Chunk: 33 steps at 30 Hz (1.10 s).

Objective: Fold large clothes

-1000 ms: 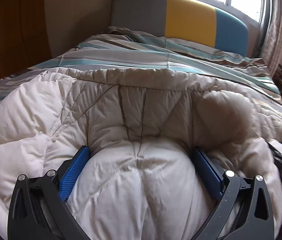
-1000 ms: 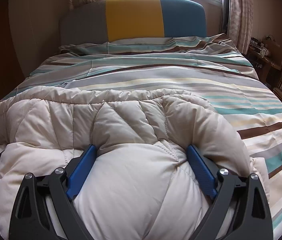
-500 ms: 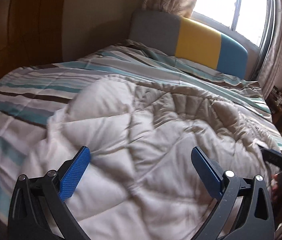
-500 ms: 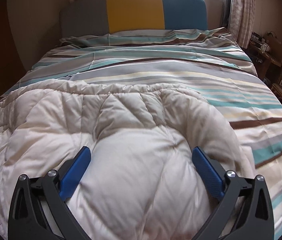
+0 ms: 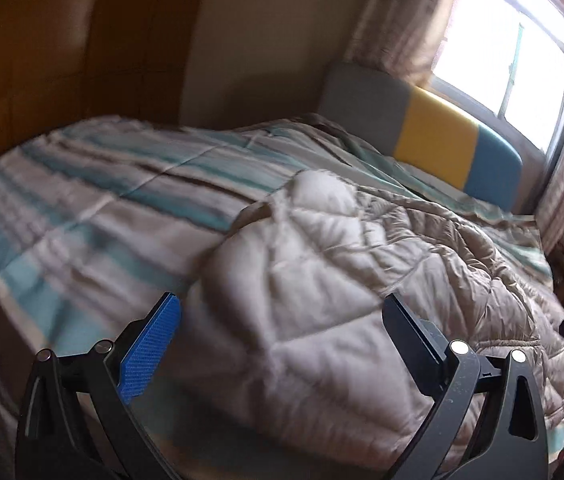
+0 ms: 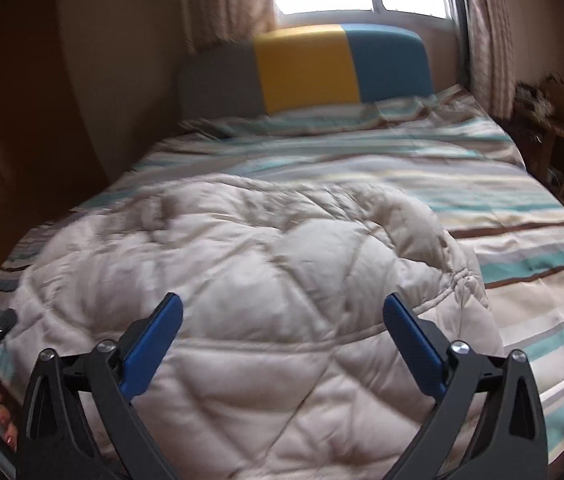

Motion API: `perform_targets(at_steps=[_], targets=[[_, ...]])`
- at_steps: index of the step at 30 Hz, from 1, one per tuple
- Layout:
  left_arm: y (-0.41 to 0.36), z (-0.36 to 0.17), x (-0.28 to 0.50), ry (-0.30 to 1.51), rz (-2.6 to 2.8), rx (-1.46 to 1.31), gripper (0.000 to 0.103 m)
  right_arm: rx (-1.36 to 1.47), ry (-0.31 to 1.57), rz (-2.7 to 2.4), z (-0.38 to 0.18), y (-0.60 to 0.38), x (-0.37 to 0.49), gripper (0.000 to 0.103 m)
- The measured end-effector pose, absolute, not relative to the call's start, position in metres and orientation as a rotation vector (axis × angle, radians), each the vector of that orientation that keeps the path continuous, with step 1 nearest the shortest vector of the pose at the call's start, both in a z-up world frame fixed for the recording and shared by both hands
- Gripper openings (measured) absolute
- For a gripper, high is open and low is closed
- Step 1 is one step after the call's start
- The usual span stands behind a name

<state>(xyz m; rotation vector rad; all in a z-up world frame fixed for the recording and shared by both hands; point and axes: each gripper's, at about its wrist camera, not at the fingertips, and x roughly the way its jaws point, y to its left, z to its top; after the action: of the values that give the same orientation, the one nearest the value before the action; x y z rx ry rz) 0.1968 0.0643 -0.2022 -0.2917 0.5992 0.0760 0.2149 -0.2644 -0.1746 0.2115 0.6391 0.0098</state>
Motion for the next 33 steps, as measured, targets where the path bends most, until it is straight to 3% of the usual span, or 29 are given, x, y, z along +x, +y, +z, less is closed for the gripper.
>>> perform_targets(at_steps=[2,4,6,7,10,12,13,21,33], targets=[[0.075,-0.211,0.190,0.618,0.062,-0.348,0.100,0.219,0.635,0.072,-0.175,-0.255,0.207,0.052],[0.080,-0.219,0.190,0.657,0.024,-0.391,0.097,0.249,0.653,0.156,-0.180,-0.245,0.202,0.035],[0.080,-0.224,0.186,0.663,0.007,-0.411,0.096,0.252,0.669,0.201,-0.184,-0.236,0.200,0.025],[0.079,-0.224,0.184,0.658,-0.005,-0.416,0.096,0.250,0.674,0.217,-0.186,-0.233,0.199,0.014],[0.078,-0.226,0.177,0.658,-0.011,-0.437,0.095,0.254,0.694,0.269,-0.191,-0.222,0.198,0.003],[0.080,-0.225,0.164,0.630,-0.007,-0.474,0.083,0.240,0.694,0.279,-0.192,-0.216,0.194,0.002],[0.080,-0.225,0.160,0.621,-0.014,-0.486,0.083,0.239,0.696,0.285,-0.193,-0.213,0.192,0.002],[0.062,-0.241,0.181,0.701,-0.065,-0.500,0.084,0.240,0.779,0.248,-0.226,-0.210,0.208,0.000],[0.060,-0.258,0.197,0.678,-0.082,-0.643,0.095,0.227,0.811,0.249,-0.262,-0.206,0.216,0.000]])
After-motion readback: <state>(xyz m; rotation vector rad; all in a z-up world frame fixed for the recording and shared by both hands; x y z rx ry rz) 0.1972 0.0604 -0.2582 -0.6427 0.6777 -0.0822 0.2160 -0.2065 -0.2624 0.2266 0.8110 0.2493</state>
